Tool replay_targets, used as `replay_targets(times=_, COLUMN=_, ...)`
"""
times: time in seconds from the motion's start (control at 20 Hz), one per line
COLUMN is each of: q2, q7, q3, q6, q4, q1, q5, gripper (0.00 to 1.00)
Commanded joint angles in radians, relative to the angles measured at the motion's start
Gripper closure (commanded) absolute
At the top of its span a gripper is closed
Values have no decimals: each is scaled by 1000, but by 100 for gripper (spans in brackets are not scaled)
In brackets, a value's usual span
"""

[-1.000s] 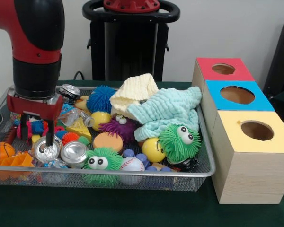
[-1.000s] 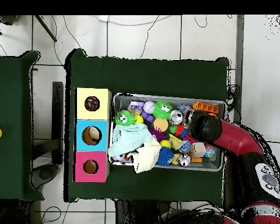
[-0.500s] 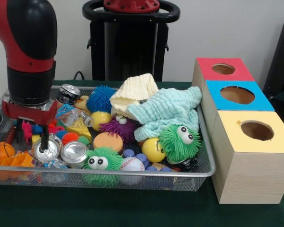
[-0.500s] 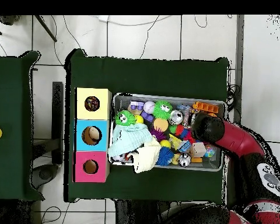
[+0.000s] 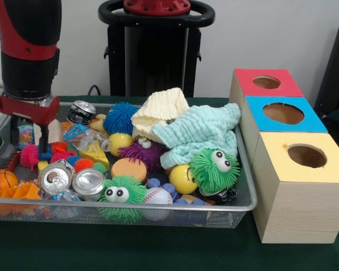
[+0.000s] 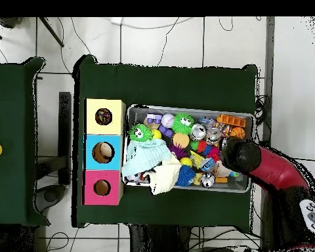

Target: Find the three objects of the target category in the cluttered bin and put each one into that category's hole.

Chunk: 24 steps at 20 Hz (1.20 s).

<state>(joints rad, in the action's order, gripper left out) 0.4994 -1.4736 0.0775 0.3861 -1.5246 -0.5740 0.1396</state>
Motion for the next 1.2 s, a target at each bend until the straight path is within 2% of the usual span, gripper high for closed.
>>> replay_targets(times=0.05, q2=-36, q7=-199, q3=-7, q6=-75, q4=-61, q1=2, q5=-5, gripper=0)
replay_targets(times=0.35, q2=-76, q7=-217, q3=-12, q6=-153, q4=-76, q1=-1, q5=-8, gripper=0)
replay_targets(times=1.2, q2=-167, q7=-215, q3=-43, q6=-224, q4=-35, q1=-7, q5=-36, gripper=0)
